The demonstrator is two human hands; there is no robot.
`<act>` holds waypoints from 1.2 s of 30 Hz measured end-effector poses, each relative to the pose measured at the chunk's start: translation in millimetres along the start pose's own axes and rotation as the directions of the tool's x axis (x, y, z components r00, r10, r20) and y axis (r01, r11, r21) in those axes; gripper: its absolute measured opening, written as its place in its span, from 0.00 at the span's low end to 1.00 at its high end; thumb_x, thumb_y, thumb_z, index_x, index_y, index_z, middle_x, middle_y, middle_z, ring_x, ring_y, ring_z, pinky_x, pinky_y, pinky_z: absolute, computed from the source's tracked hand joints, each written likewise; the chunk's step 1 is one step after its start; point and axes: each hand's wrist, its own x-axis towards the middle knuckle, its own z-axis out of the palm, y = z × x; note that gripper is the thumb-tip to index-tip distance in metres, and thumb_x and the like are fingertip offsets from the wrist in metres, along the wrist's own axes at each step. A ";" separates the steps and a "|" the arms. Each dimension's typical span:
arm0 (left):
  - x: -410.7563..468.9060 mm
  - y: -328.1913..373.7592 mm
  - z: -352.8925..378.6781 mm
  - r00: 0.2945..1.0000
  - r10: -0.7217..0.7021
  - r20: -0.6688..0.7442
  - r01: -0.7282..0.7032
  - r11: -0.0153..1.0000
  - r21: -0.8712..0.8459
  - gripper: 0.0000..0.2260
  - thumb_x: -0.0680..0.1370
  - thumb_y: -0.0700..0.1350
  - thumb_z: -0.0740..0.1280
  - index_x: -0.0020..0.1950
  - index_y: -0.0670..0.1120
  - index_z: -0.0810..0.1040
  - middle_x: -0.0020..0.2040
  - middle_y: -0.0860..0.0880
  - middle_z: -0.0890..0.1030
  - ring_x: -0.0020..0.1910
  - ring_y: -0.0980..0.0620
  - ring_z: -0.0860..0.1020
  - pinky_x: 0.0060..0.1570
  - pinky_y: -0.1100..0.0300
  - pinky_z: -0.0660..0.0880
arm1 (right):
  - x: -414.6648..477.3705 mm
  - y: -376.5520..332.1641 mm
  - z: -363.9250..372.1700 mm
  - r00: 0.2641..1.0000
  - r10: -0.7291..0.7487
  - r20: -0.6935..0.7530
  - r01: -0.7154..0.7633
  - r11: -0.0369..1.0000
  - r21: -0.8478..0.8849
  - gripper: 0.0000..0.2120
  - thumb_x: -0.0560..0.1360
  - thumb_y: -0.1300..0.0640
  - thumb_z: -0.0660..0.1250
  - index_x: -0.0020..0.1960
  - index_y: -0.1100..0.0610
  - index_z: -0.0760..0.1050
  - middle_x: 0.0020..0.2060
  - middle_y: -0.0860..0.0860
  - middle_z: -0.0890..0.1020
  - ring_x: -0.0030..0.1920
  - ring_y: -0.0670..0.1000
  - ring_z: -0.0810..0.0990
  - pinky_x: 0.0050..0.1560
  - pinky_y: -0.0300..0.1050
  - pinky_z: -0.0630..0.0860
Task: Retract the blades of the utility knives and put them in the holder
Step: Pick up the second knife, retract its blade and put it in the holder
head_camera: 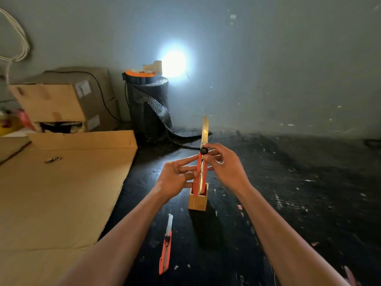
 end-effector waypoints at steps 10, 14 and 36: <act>0.1 -3.6 3.2 1.000 0.001 -0.022 -0.002 0.998 -0.061 0.23 0.78 0.27 0.67 0.70 0.45 0.79 0.53 0.42 0.89 0.50 0.43 0.89 0.45 0.50 0.86 | -10.9 8.5 1.6 0.999 -0.001 0.050 0.002 1.000 -0.028 0.11 0.79 0.57 0.71 0.60 0.48 0.81 0.54 0.45 0.85 0.56 0.48 0.85 0.58 0.56 0.84; 5.0 -0.3 2.0 0.999 -0.022 -0.038 0.019 0.996 -0.084 0.24 0.77 0.27 0.68 0.70 0.45 0.80 0.54 0.42 0.89 0.52 0.42 0.88 0.47 0.48 0.86 | -18.2 15.8 4.5 0.997 0.011 0.074 -0.010 1.000 -0.006 0.10 0.79 0.58 0.72 0.58 0.46 0.81 0.55 0.44 0.85 0.56 0.49 0.85 0.58 0.57 0.84; 22.0 2.8 13.7 0.994 -0.050 -0.092 0.048 0.999 -0.022 0.22 0.78 0.28 0.68 0.69 0.46 0.80 0.49 0.47 0.90 0.46 0.47 0.89 0.39 0.55 0.85 | -43.9 30.2 1.8 0.989 0.080 0.121 -0.084 0.996 0.031 0.09 0.78 0.61 0.72 0.54 0.49 0.81 0.52 0.45 0.87 0.53 0.42 0.85 0.47 0.34 0.80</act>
